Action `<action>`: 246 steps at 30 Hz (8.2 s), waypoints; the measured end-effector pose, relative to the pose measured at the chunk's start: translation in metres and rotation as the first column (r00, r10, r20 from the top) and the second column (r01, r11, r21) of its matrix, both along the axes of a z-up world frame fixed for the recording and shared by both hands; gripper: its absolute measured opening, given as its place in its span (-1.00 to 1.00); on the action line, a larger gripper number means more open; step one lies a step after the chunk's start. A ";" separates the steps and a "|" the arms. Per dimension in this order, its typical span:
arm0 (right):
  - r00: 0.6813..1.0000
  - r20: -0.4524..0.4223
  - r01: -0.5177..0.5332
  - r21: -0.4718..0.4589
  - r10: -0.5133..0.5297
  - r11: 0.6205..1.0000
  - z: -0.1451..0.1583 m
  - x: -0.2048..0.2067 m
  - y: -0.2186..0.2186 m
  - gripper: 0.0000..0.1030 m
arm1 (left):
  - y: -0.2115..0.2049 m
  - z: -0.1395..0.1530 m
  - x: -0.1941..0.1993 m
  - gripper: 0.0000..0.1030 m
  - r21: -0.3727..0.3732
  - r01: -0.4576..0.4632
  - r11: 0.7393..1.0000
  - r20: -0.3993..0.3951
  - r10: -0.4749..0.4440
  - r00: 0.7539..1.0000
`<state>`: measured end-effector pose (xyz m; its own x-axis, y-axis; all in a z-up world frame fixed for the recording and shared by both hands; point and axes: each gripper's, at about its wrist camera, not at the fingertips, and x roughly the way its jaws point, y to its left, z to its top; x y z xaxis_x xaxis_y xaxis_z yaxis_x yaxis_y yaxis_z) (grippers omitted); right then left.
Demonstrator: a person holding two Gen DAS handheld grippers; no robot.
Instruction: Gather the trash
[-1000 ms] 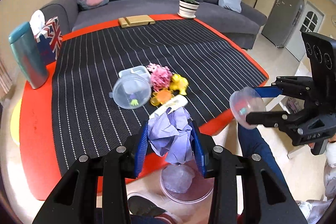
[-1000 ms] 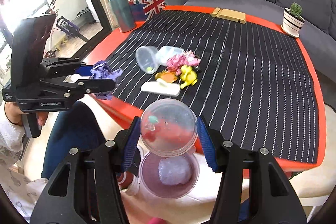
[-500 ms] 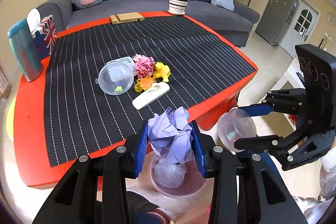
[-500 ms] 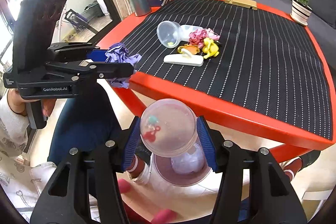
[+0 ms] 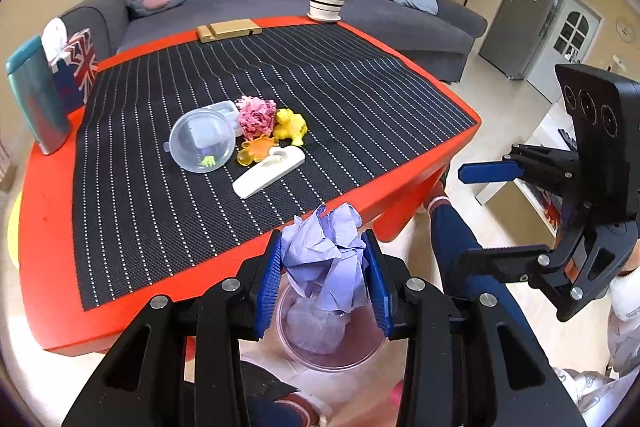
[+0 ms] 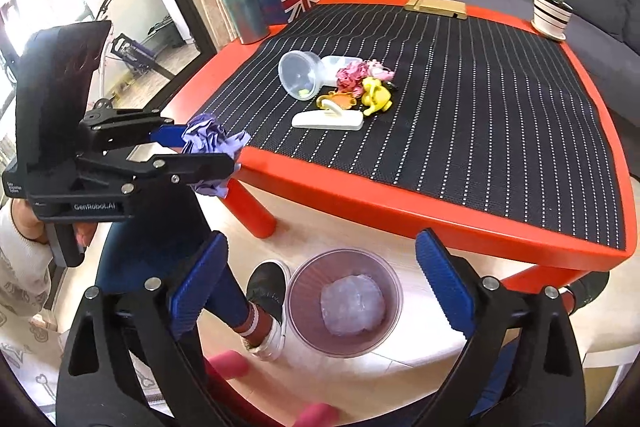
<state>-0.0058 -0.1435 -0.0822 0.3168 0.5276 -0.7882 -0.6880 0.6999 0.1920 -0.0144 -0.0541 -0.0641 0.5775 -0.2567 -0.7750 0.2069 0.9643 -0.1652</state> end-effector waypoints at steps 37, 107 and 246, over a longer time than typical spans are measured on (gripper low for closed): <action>0.996 0.014 0.090 -0.005 -0.090 0.996 0.011 0.010 -0.035 0.85 | -0.020 -0.002 0.005 0.85 -0.010 0.028 1.000 -0.012 -0.028 1.000; 0.996 -0.054 -0.078 -0.149 0.070 0.986 -0.032 0.155 0.088 0.17 | 0.070 0.006 0.037 0.85 -0.041 -0.166 0.985 0.003 0.166 0.986; 1.000 0.017 0.017 -0.007 -0.016 1.000 0.011 0.000 -0.013 0.84 | -0.007 0.011 -0.002 0.21 -0.036 0.068 0.997 -0.012 -0.068 0.998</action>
